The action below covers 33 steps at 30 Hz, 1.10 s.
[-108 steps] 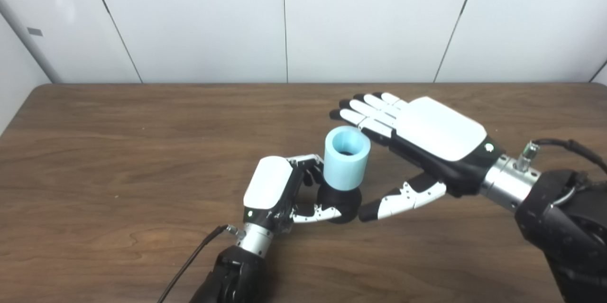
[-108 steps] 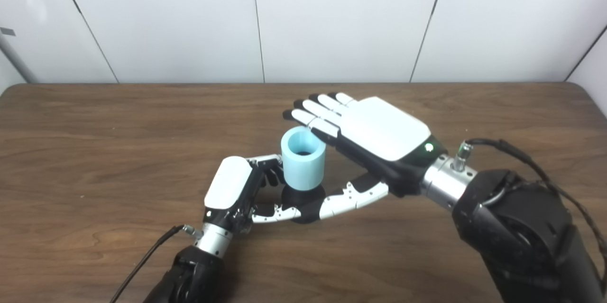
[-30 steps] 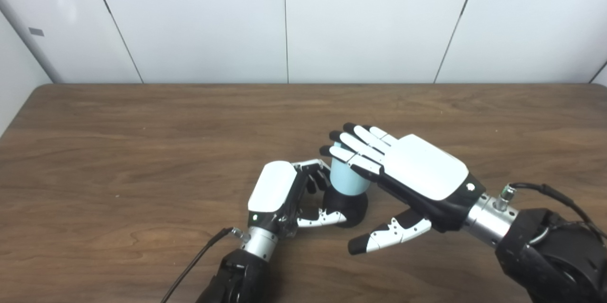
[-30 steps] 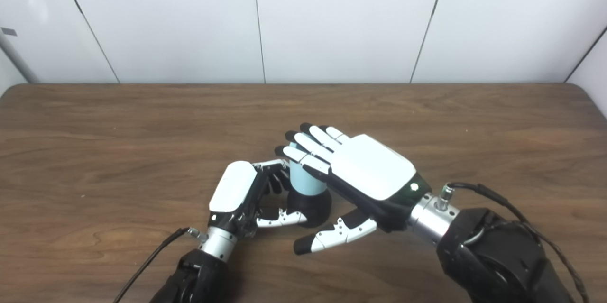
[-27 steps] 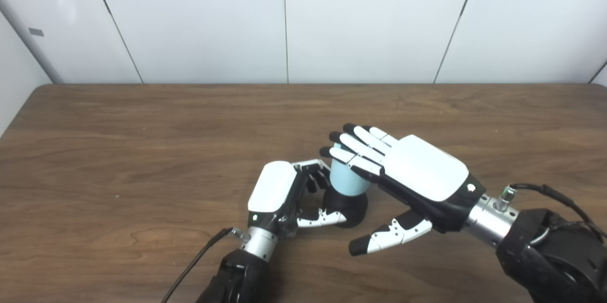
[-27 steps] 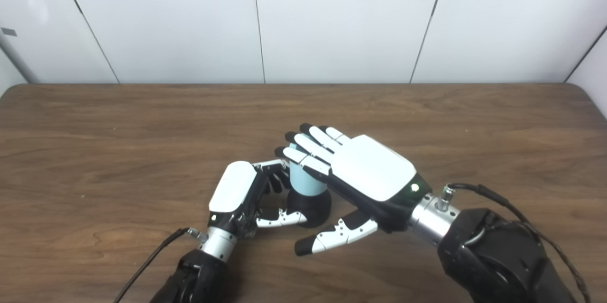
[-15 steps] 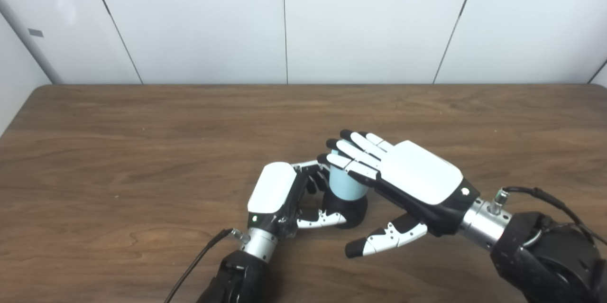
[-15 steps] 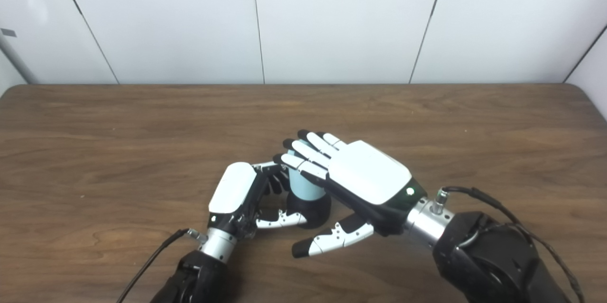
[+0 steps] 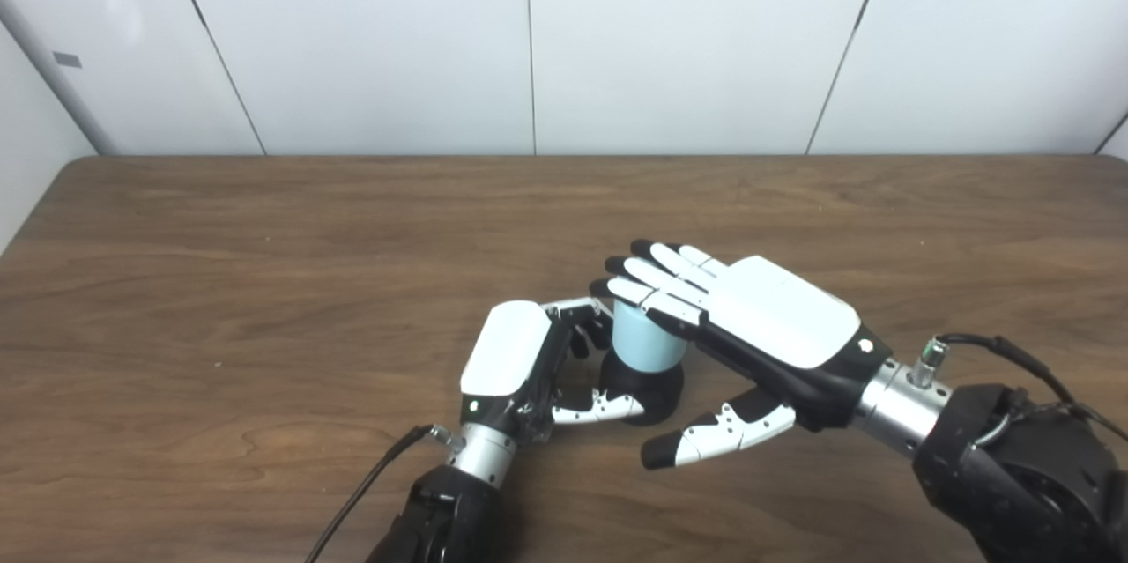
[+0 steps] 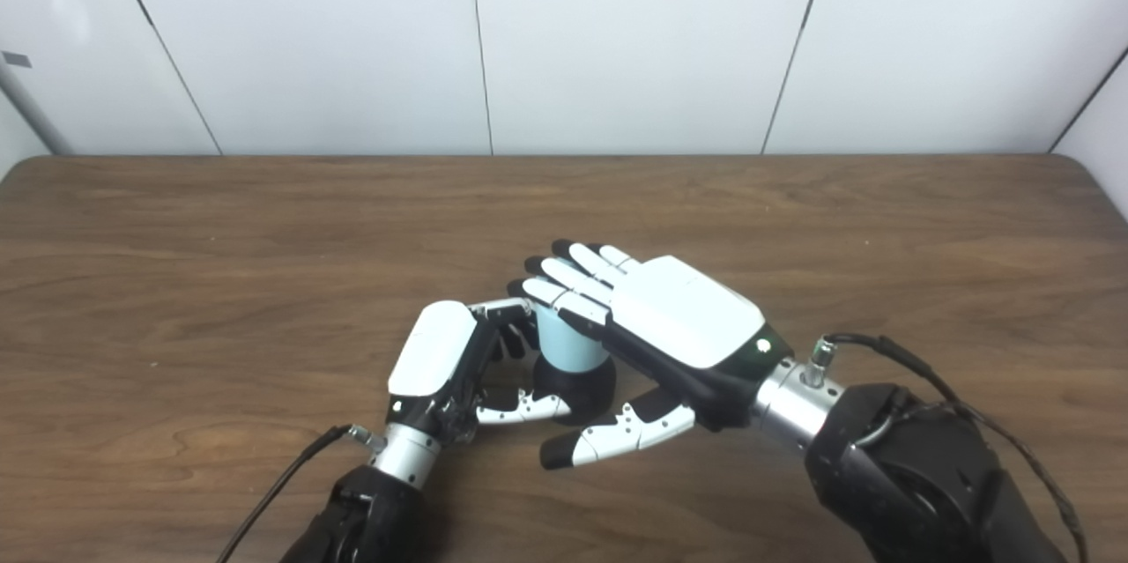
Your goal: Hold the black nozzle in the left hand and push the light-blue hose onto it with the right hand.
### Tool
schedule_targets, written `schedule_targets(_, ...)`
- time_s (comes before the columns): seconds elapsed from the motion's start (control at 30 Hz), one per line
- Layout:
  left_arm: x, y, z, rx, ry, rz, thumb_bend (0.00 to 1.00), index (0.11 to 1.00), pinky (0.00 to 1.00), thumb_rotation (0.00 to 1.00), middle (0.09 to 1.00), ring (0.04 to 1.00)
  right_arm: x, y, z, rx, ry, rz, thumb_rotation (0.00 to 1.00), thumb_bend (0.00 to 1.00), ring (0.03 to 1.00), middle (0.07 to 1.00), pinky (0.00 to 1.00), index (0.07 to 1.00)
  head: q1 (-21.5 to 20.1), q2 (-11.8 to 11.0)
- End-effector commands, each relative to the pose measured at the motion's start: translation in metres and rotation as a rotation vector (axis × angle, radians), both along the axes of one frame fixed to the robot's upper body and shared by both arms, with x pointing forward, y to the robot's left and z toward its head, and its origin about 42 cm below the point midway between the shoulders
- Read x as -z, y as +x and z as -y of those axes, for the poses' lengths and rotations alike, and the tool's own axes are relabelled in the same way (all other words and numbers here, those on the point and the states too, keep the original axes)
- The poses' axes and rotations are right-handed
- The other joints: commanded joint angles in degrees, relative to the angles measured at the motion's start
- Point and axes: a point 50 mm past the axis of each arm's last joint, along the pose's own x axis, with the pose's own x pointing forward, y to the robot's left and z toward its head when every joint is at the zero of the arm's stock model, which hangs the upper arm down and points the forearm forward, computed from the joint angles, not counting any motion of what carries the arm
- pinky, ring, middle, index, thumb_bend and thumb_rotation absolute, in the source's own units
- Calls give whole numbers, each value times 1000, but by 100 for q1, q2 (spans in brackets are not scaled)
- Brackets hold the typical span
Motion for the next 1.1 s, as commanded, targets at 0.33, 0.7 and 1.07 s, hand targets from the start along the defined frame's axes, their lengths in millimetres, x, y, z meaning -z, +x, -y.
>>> schedule_targets(0.33,47,-35,3,3,0,-160,473,518,334,0,452,405,-69,8,6,42,162,210,1000,578,991,969,989,957,-2,-17)
schedule_targets(0.7,16,-30,-1,-33,162,-80,872,668,573,141,657,653,-70,14,9,103,215,196,1000,578,980,958,955,953,50,-51)
schedule_targets(1.07,-34,-27,-5,-9,258,-124,1000,828,854,270,824,827,-60,14,9,125,199,191,1000,597,972,934,927,904,132,-100)
